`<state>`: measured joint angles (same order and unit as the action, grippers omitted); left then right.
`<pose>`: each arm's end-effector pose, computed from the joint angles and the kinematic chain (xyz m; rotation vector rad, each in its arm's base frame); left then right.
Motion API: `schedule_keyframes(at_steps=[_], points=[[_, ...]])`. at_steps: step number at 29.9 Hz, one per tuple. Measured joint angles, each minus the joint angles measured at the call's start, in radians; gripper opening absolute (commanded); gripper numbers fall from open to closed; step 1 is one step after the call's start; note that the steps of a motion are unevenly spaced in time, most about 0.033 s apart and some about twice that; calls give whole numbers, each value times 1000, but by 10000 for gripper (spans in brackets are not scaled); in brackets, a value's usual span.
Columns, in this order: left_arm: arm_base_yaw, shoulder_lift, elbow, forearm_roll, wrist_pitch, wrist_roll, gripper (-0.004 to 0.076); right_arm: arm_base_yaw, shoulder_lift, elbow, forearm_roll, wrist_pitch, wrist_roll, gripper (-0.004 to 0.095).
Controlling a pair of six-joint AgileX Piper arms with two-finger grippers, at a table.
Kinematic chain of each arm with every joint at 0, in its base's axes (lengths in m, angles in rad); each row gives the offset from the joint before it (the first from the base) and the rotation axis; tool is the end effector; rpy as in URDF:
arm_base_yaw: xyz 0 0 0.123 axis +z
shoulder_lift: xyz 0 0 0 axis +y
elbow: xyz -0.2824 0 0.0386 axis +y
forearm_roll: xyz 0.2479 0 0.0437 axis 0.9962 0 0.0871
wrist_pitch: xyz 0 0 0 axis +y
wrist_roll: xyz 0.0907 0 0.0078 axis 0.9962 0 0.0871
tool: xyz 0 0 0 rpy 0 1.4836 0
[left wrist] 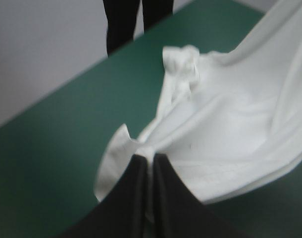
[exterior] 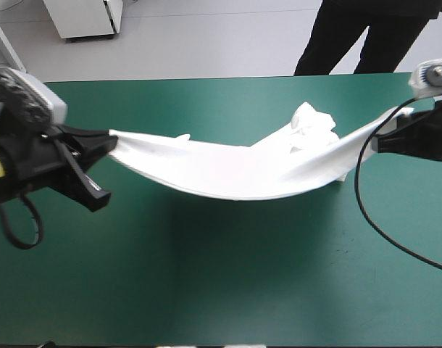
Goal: Fold the cloth
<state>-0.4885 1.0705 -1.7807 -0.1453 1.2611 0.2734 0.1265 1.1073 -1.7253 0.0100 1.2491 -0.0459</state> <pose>0.1165 -0.0761 0.5439 0.7974 1.8777 -0.3037 0.1614 0.0214 0.5249 -0.1844 2.1072 0.0600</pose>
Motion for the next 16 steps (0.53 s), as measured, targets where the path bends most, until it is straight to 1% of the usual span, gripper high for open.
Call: schedule_keyframes(at_steps=[5,7,10,13,16], points=[[0,6,-262,15,-12,33,-22,0,-3,-225,7,-4,-1,-12],[0,16,-353,41,-39,44,-22,0,-7,-316,21,-36,-1,-12],[0,40,-447,76,-73,50,-22,0,-13,-421,53,-128,-18,-12],[0,73,-506,84,-113,57,-22,0,-19,-483,85,-233,-34,-12],[0,102,-535,84,-191,73,-22,0,-19,-510,94,-354,-39,-12]])
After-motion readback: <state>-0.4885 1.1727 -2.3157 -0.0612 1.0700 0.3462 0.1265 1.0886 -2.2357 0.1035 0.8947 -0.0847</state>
